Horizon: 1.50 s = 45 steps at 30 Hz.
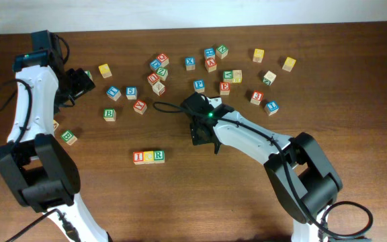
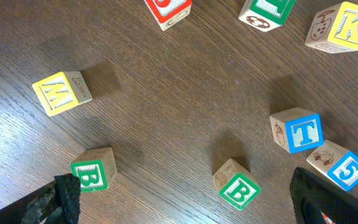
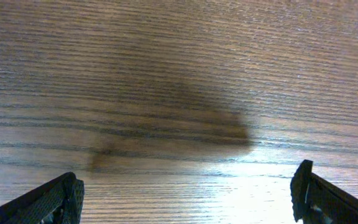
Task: Spell out ICRA
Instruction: 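Swing the right arm toward the upper-right blocks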
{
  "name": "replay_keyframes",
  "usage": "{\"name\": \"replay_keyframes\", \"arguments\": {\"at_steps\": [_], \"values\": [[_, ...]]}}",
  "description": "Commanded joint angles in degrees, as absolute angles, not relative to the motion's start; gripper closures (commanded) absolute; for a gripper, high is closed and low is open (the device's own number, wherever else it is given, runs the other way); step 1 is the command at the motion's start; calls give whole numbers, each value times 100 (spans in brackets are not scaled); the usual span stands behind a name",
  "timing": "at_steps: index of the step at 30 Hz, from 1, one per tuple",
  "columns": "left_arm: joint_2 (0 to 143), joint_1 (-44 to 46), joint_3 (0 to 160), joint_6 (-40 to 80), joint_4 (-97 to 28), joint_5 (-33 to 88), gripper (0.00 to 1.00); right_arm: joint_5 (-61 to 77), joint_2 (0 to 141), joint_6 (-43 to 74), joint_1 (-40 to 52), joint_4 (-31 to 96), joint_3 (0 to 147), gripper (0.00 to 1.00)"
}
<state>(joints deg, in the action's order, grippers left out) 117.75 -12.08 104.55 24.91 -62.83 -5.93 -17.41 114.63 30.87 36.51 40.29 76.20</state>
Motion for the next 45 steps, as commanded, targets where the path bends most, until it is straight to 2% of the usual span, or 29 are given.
{"name": "replay_keyframes", "arguments": {"at_steps": [1,2,4,6,9,12,18,23,29,45], "values": [[11817,-1253,10506,2477,-6287,-578,1,-1907,11491,3033,3629,4049,7618,2],[11817,-1253,10506,2477,-6287,-578,1,-1887,11476,3017,3627,4169,7666,2],[11817,-1253,10506,2477,-6287,-578,1,-1892,11404,2764,3625,5354,8187,2],[11817,-1253,10506,2477,-6287,-578,1,-2252,11338,3122,3607,6119,8643,2],[11817,-1253,10506,2477,-6287,-578,1,-2281,11242,4237,3474,6080,8746,2],[11817,-1253,10506,2477,-6287,-578,1,-1691,11240,4388,3323,5999,8746,2],[11817,-1253,10506,2477,-6287,-578,1,-10,11220,2823,2596,6381,9317,2],[11817,-1253,10506,2477,-6287,-578,1,-21,11220,2123,2034,7607,10523,2],[11817,-1253,10506,2477,-6287,-578,1,-16,11220,1555,1949,8226,11568,2],[11817,-1253,10506,2477,-6287,-578,1,-16,11222,1485,1909,7865,12029,2]]}}
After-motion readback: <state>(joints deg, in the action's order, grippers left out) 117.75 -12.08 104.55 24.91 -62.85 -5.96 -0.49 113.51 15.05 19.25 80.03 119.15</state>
